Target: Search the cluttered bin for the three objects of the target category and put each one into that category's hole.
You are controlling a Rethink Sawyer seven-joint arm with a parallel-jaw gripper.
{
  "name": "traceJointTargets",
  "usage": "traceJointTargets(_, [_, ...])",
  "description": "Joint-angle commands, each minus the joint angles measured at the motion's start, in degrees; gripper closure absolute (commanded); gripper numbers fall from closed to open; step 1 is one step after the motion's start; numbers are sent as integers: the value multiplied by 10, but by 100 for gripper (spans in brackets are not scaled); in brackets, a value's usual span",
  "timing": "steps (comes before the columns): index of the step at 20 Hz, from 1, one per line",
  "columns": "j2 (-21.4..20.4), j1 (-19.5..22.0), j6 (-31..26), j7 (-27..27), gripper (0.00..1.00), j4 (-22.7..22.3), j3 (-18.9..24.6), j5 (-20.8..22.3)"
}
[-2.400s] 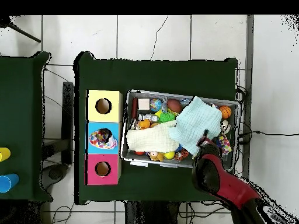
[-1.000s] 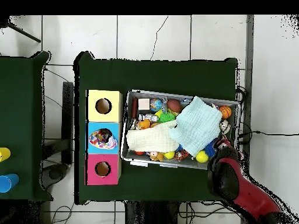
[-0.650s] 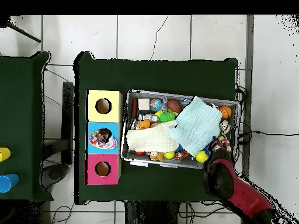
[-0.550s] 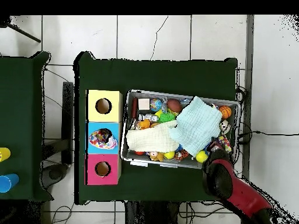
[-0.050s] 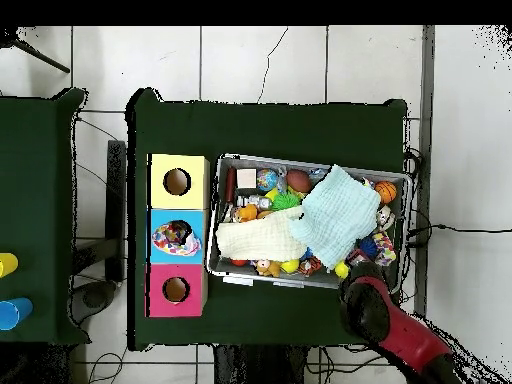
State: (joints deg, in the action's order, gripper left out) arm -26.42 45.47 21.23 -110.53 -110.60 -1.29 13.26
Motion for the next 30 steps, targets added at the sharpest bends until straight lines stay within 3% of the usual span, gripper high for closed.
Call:
traceJointTargets(1, [6, 19, -10, -80, 0, 9, 20, 23])
traceJointTargets(11, [-36, 47, -30, -79, 0, -34, 22, 44])
traceJointTargets(19, [16, 70, 4, -86, 0, -22, 28, 62])
traceJointTargets(30, [59, 110, 7, -72, 0, 38, 63, 97])
